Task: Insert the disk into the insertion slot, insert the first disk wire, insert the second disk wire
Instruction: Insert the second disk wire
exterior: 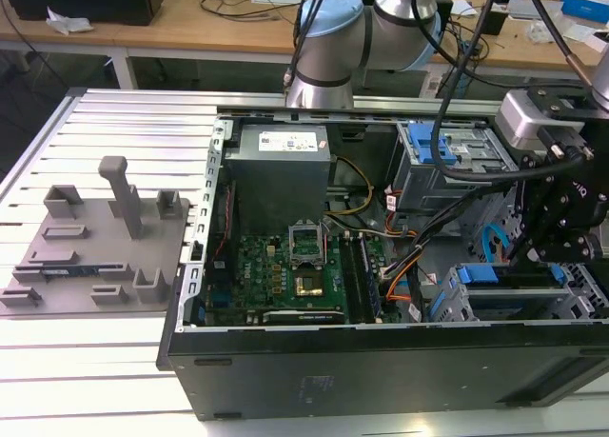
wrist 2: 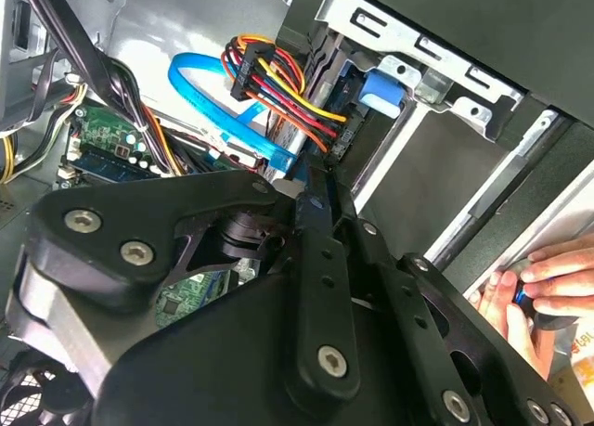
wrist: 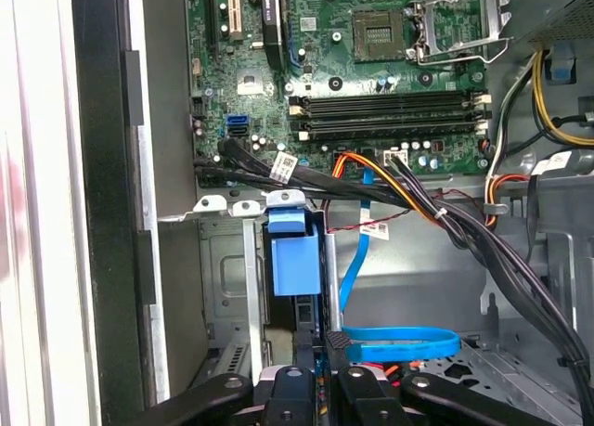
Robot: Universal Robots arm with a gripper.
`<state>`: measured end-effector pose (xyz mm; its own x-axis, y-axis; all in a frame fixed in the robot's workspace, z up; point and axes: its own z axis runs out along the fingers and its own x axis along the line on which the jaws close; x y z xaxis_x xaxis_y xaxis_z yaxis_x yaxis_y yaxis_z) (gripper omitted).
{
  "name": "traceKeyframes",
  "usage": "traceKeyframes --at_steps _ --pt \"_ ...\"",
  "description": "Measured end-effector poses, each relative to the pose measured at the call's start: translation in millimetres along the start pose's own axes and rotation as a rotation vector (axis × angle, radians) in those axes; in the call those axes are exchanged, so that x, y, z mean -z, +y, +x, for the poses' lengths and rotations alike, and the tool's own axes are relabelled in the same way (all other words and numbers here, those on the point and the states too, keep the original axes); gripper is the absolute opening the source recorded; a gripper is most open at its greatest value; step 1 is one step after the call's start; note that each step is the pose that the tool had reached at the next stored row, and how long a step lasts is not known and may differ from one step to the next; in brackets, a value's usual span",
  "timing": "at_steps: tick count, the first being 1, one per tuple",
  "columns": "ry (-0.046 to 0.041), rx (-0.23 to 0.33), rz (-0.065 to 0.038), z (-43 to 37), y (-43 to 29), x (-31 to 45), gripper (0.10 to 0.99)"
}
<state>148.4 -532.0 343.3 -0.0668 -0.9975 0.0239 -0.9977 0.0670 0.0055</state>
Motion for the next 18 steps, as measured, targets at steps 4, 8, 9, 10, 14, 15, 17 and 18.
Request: traceKeyframes --at_steps 4,8,9,10,14,15,17,18 --pt "0.0002 0.002 0.0 0.1 0.0 -2.7 0.161" --pt "-0.0002 0.003 0.0 0.2 0.0 -4.8 0.161" --pt "-0.0002 0.003 0.0 0.3 0.0 -4.8 0.176" --pt "0.0001 0.003 0.0 0.3 0.0 -3.8 0.239" --pt "0.0 0.003 0.0 0.5 0.1 10.5 0.239" --pt "0.0001 0.003 0.0 0.3 0.1 15.3 0.239" --pt "0.0041 0.003 0.0 -1.1 0.3 24.2 0.227" --pt "0.0048 0.003 0.0 -1.7 0.4 25.8 0.227"
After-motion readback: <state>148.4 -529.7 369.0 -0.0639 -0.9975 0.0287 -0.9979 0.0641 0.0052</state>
